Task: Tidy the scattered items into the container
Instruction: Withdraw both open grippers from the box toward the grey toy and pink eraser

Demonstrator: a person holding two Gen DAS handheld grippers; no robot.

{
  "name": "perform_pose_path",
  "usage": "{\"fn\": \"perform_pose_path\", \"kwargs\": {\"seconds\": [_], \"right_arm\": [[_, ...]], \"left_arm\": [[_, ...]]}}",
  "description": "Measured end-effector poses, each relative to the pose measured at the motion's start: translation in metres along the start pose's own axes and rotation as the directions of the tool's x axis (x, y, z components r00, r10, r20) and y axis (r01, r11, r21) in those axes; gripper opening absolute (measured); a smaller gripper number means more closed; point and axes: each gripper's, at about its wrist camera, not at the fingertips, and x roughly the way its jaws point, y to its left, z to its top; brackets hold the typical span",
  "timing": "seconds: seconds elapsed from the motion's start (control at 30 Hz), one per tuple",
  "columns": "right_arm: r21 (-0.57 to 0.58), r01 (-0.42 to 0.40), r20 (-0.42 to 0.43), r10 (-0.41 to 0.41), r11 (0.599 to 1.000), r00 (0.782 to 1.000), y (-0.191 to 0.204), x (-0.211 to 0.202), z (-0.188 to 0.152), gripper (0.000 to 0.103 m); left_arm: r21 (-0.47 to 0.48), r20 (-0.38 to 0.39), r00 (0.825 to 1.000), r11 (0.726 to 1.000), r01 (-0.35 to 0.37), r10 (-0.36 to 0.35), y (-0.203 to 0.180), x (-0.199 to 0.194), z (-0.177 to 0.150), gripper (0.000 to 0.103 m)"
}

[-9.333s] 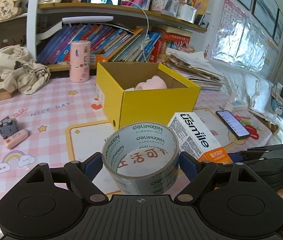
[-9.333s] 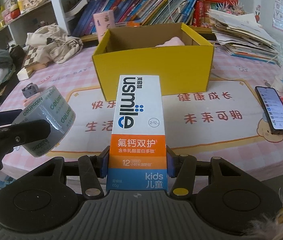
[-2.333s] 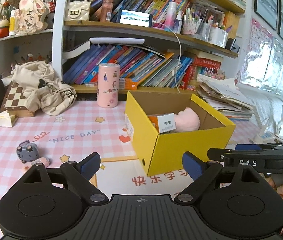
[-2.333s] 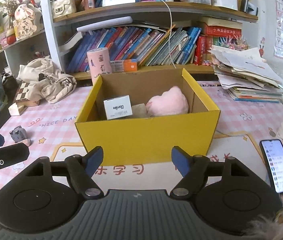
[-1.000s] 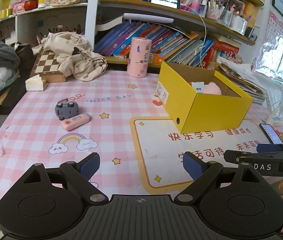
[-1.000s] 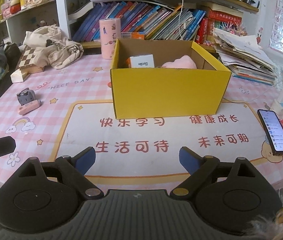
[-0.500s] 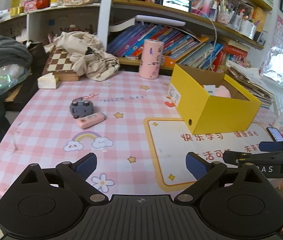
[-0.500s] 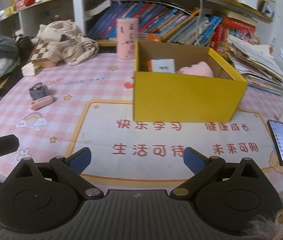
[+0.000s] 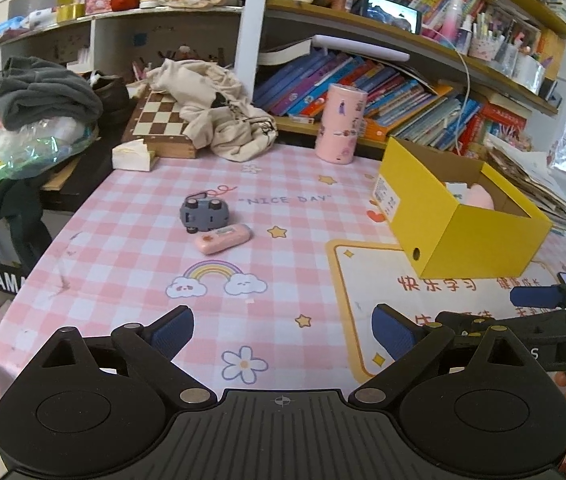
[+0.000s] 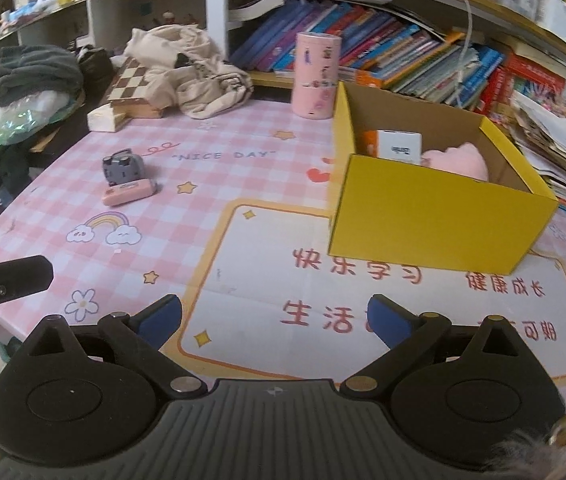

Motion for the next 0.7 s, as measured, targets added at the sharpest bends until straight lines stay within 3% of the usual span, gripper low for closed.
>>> {"fn": "perform_pose_path", "kwargs": {"seconds": [0.7], "right_arm": [[-0.139,-0.158,-0.058,0.151,0.978,0.987,0.014,0.063,0.046,0.100]], "left_arm": [[-0.105,-0.040,0.991,0.986,-0.129,0.125,0.019,0.039,0.018,0.097]]}}
